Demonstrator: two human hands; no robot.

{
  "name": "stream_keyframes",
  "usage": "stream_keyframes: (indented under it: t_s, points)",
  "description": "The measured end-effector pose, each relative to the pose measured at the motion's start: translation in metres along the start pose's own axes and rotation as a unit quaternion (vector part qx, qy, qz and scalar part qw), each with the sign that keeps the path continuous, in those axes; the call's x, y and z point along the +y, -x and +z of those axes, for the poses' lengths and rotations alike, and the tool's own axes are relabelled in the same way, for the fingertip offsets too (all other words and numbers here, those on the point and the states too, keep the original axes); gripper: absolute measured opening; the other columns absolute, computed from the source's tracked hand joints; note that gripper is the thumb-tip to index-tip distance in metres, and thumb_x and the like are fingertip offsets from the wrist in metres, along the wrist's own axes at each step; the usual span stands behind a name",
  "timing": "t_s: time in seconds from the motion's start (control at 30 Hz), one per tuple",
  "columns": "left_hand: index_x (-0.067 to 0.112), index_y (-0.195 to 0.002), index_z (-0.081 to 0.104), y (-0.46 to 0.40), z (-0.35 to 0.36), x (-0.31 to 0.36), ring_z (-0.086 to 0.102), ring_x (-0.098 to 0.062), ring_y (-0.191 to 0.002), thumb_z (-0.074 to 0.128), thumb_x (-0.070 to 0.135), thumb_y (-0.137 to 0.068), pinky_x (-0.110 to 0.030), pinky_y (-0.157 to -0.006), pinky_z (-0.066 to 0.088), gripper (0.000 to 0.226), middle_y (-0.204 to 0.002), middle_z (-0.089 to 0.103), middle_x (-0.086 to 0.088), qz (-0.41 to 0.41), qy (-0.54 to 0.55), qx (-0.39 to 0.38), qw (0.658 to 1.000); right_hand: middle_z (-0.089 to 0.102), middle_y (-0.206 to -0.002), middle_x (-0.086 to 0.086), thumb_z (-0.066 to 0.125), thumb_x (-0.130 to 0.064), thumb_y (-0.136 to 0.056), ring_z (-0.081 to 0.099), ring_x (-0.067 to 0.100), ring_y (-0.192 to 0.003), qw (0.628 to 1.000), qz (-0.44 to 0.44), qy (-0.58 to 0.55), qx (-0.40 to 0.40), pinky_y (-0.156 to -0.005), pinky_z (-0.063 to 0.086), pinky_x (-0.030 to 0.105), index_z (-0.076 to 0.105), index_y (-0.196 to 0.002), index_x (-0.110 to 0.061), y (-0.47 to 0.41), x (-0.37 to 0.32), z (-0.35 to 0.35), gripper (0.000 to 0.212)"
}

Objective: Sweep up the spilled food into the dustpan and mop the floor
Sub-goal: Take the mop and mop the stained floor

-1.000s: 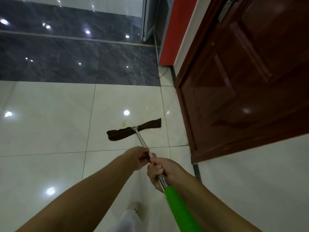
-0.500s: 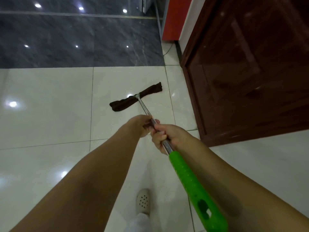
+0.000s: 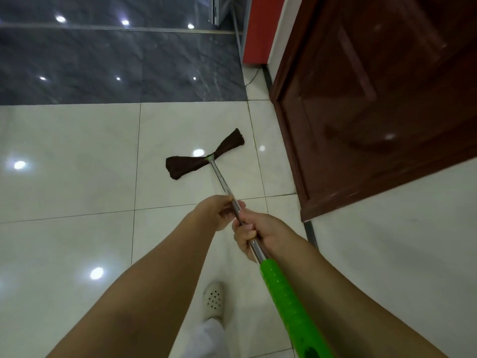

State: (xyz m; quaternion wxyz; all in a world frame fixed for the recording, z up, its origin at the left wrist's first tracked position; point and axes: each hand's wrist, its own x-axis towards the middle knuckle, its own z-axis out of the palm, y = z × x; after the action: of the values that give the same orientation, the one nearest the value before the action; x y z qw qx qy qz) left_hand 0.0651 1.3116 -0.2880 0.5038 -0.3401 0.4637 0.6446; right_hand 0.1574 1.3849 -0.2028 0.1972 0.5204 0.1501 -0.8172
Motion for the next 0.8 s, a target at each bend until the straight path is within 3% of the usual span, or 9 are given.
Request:
stream_keyframes:
  t_s: [0.07,0.17,0.3,0.4,0.5,0.63,0.8]
  points:
    - [-0.004,-0.107,0.049,0.015,-0.003,-0.028,0.057,-0.023,-0.069,0.042,0.009,-0.099,-0.031,-0.073,0.054,0.017,-0.079,0.058,-0.015,-0.003,-0.002,-0.012,1.000,0.046,-0.067,0.003,0.050,-0.012,-0.098,0.035,0.004,-0.025,1.000,0.001,0.010,0.001,-0.026,0.031,0.008,0.061,-0.107,-0.029,0.013,0.019,-0.020,0.022]
    - [-0.006,-0.110,0.045,0.038,-0.005,-0.071,0.055,-0.025,-0.070,0.038,0.007,-0.100,-0.035,-0.082,0.049,0.018,-0.079,0.055,-0.017,-0.001,0.008,-0.029,1.000,0.043,-0.066,0.002,0.048,-0.011,-0.098,0.036,0.004,-0.025,1.000,-0.004,0.020,-0.004,-0.026,0.031,0.008,0.060,-0.111,-0.027,0.036,0.046,-0.050,0.024]
    - [-0.004,-0.101,0.045,0.068,-0.002,-0.134,0.054,-0.024,-0.069,0.036,0.007,-0.100,-0.034,-0.054,0.055,0.014,-0.077,0.054,-0.017,-0.015,0.019,-0.041,0.999,0.046,-0.064,0.001,0.049,-0.012,-0.098,0.035,0.004,-0.024,1.000,0.001,0.006,-0.003,-0.025,0.030,0.009,0.058,-0.107,-0.026,0.070,0.081,-0.096,0.019]
    - [-0.005,-0.105,0.046,0.083,-0.003,-0.187,0.057,-0.025,-0.071,0.038,0.007,-0.100,-0.032,-0.045,0.055,0.015,-0.079,0.055,-0.018,-0.026,0.039,-0.043,0.998,0.055,-0.052,0.005,0.048,-0.009,-0.098,0.034,0.004,-0.026,1.000,-0.010,0.024,0.009,-0.026,0.029,0.010,0.059,-0.107,-0.026,0.095,0.106,-0.136,0.022]
    - [-0.005,-0.110,0.044,0.097,-0.004,-0.234,0.060,-0.026,-0.068,0.039,0.007,-0.100,-0.032,-0.048,0.056,0.016,-0.079,0.056,-0.019,-0.039,0.052,-0.055,0.996,0.059,-0.052,0.005,0.045,-0.006,-0.099,0.034,0.002,-0.028,0.999,-0.014,0.044,0.021,-0.026,0.028,0.010,0.057,-0.119,-0.028,0.123,0.128,-0.173,0.032]
    - [-0.008,-0.102,0.048,0.117,-0.004,-0.278,0.067,-0.027,-0.046,0.038,0.003,-0.099,-0.032,-0.043,0.057,0.015,-0.080,0.057,-0.022,-0.046,0.067,-0.063,0.995,0.058,-0.048,0.006,0.045,-0.005,-0.099,0.035,0.003,-0.026,0.999,-0.013,0.032,0.032,-0.026,0.027,0.008,0.057,-0.121,-0.029,0.155,0.153,-0.204,0.035]
    - [-0.005,-0.087,0.048,0.147,-0.006,-0.313,0.067,-0.026,-0.048,0.037,0.003,-0.099,-0.033,-0.048,0.057,0.018,-0.080,0.058,-0.020,-0.053,0.063,-0.061,0.995,0.054,-0.043,0.005,0.047,-0.009,-0.099,0.034,0.005,-0.024,0.998,-0.001,0.035,0.049,-0.026,0.026,0.007,0.054,-0.114,-0.030,0.184,0.180,-0.219,0.027]
